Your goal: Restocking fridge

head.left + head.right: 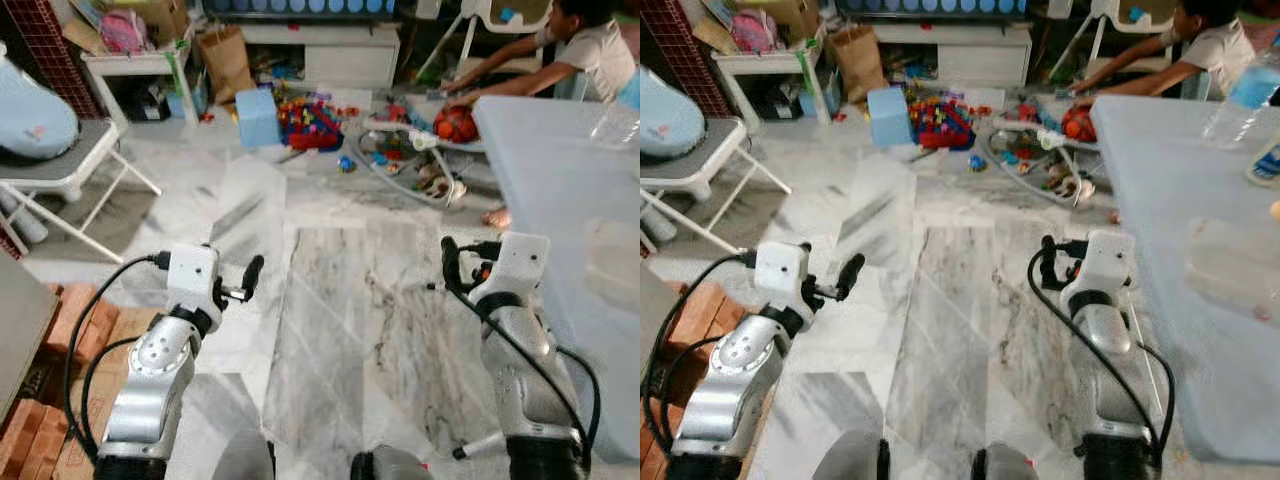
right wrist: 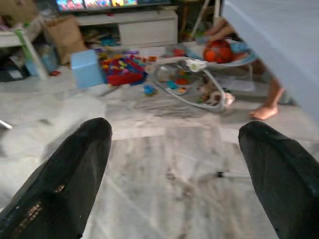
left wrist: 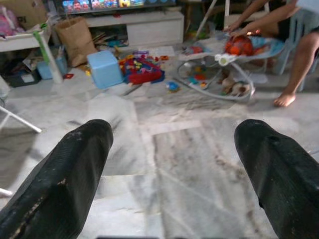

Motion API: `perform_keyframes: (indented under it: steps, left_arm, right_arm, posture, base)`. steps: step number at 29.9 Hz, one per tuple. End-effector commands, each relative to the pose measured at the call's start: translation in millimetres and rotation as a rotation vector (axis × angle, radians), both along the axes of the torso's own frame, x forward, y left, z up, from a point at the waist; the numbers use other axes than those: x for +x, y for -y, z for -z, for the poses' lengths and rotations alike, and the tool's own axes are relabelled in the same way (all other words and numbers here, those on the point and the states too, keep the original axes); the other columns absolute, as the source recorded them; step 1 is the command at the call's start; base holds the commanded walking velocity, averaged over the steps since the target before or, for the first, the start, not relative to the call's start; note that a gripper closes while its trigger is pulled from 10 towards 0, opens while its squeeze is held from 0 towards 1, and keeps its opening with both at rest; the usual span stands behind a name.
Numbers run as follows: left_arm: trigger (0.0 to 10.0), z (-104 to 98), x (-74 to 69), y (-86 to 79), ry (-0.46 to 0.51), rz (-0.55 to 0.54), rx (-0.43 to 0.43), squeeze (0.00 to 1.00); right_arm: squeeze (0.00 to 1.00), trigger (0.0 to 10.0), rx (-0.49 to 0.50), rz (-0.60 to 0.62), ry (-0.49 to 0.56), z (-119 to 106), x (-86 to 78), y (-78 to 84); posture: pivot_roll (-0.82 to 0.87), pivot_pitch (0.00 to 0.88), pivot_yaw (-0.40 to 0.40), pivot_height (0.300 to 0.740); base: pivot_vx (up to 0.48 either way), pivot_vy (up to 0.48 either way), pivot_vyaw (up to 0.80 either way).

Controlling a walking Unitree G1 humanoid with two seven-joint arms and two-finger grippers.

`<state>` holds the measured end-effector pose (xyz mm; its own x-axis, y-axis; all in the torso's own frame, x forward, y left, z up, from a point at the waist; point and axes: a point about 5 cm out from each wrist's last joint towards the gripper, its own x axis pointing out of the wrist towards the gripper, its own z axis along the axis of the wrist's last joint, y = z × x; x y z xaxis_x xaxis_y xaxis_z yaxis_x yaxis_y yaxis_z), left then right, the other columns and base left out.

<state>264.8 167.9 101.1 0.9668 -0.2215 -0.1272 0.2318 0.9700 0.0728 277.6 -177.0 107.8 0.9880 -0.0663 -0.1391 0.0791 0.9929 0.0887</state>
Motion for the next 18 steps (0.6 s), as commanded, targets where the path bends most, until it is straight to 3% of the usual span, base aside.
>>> perform_keyframes:
  steps: [1,18]
  left_arm:
    - [10.0,-5.0,3.1,7.0,0.033,0.036,0.009,0.0]
    - [10.0,-2.0,1.5,18.5,0.023,0.065,-0.004,0.0]
  right_arm:
    - [0.0,10.0,-0.019,0.033,0.013,-4.3,-1.5,7.9]
    - [0.0,10.0,-0.042,0.03,0.021,-6.9,-0.6,7.6]
  posture:
    - [-0.02,0.094,-0.025,0.74]
    - [-0.02,0.104,-0.032,0.74]
  base:
    - [0.244,0.412,-0.48]
    - [0.465,0.034,-0.8]
